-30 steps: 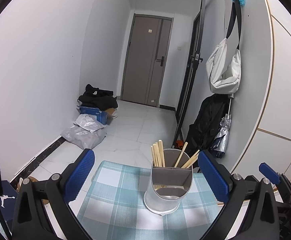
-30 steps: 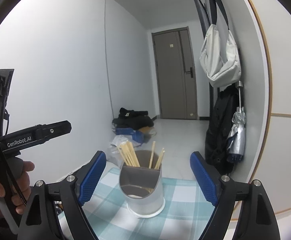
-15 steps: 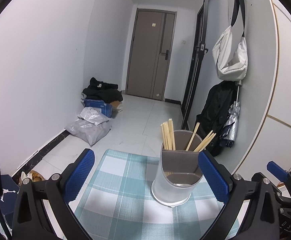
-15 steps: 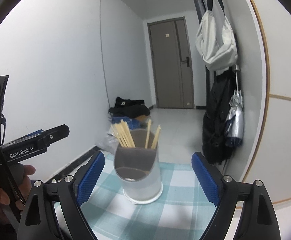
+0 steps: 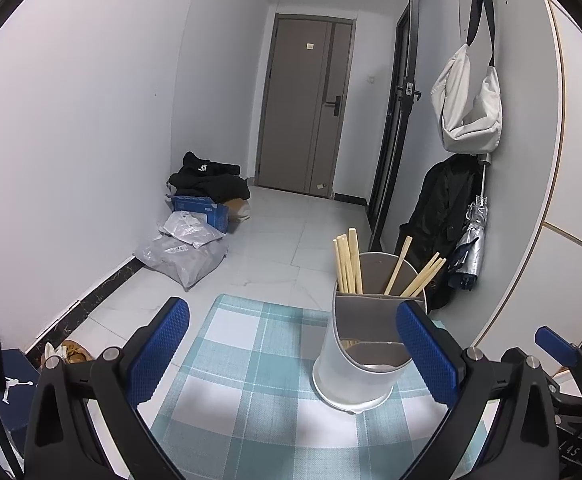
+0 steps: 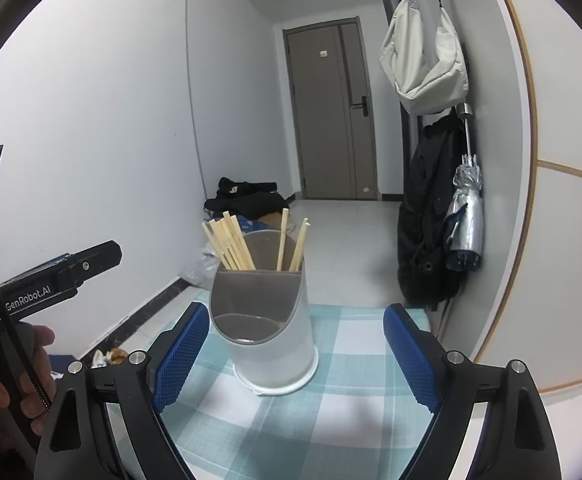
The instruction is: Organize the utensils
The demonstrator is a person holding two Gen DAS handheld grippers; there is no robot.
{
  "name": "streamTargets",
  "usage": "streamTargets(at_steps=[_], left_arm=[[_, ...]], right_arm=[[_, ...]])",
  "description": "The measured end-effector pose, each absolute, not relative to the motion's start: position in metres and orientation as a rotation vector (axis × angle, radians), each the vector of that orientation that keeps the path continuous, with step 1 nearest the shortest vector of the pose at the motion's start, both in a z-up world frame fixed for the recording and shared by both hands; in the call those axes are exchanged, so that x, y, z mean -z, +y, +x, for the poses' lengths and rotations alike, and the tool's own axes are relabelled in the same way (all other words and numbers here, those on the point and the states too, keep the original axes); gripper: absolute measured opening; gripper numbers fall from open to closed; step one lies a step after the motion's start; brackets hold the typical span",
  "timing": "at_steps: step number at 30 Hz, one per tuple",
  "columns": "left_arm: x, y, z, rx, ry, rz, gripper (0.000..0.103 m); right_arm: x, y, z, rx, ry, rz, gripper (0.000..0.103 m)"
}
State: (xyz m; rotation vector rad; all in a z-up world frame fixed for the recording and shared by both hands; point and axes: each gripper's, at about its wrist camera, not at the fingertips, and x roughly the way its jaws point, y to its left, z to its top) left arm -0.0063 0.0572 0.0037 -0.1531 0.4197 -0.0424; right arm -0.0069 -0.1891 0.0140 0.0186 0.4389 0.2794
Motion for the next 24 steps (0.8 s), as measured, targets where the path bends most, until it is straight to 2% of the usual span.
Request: streamTargets(at_steps=[24], left_arm=[[-0.0025, 0.0546, -0.005, 0.06, 0.456, -0.145, 0.102]], right_arm=[[-0.0196, -0.1917, -0.0151, -0.246, 0.404, 0.005, 0.092]])
